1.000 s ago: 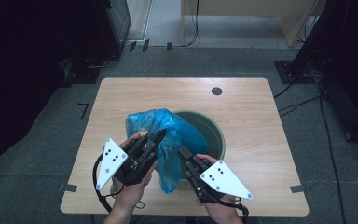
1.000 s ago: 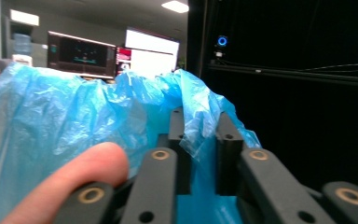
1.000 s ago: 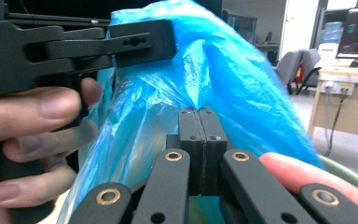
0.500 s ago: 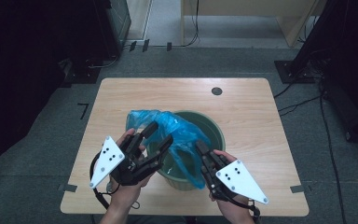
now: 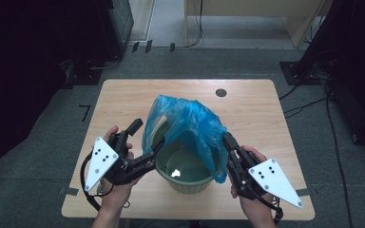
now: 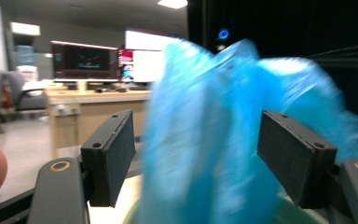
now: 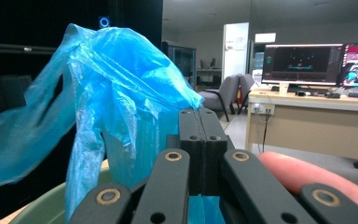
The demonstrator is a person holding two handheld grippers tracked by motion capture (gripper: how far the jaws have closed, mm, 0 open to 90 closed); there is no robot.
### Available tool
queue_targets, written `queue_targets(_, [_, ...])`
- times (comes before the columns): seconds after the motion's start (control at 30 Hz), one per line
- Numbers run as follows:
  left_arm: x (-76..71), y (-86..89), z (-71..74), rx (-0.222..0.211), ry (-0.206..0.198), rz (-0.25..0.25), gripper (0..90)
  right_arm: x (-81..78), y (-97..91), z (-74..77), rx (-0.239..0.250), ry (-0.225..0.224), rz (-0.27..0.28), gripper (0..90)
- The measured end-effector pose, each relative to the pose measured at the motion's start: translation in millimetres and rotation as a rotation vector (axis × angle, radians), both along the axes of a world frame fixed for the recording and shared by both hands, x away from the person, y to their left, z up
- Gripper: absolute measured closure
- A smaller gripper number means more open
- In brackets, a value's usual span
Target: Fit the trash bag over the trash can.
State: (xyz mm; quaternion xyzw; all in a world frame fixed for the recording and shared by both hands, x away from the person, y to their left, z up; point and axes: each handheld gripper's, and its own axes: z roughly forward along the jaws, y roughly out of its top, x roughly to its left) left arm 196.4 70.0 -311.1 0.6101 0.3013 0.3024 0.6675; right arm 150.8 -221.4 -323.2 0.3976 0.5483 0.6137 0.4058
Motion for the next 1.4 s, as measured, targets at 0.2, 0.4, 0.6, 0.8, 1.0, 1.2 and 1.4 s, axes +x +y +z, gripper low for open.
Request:
queue_targets(0.2, [2.6, -6.1, -6.7, 0.036, 0.040, -0.008, 34.2, -2.6, -6.2, 4.0, 0.003, -0.017, -0.011, 90.0])
queue_targets(0.4, [3.0, 7.0, -3.0, -0.011, 0.048, -0.001, 75.7, -2.9, -11.2, 4.0, -0.022, -0.033, -0.050, 90.0])
queue_targets(0.6, [7.2, 36.0, 3.5, -0.101, 0.069, 0.058, 82.3, -1.4, -24.5, 6.1, -0.022, -0.043, -0.115, 90.0])
queue_targets(0.8, [12.5, 61.5, 5.8, -0.167, 0.096, 0.122, 85.9, -1.6, -32.5, 8.3, -0.030, -0.064, -0.176, 90.0])
queue_targets(1.0, [16.5, 67.2, 2.8, -0.175, 0.119, 0.088, 78.0, -1.7, -34.8, 8.4, -0.022, -0.067, -0.186, 90.0])
queue_targets(1.2, [12.5, 54.9, 3.5, -0.105, 0.065, 0.027, 58.7, -3.5, -32.4, 8.8, -0.019, -0.072, -0.173, 90.0])
queue_targets(1.4, [5.6, 53.8, 9.1, -0.119, 0.022, 0.065, 32.9, -5.8, -29.2, 9.0, -0.023, -0.076, -0.160, 90.0])
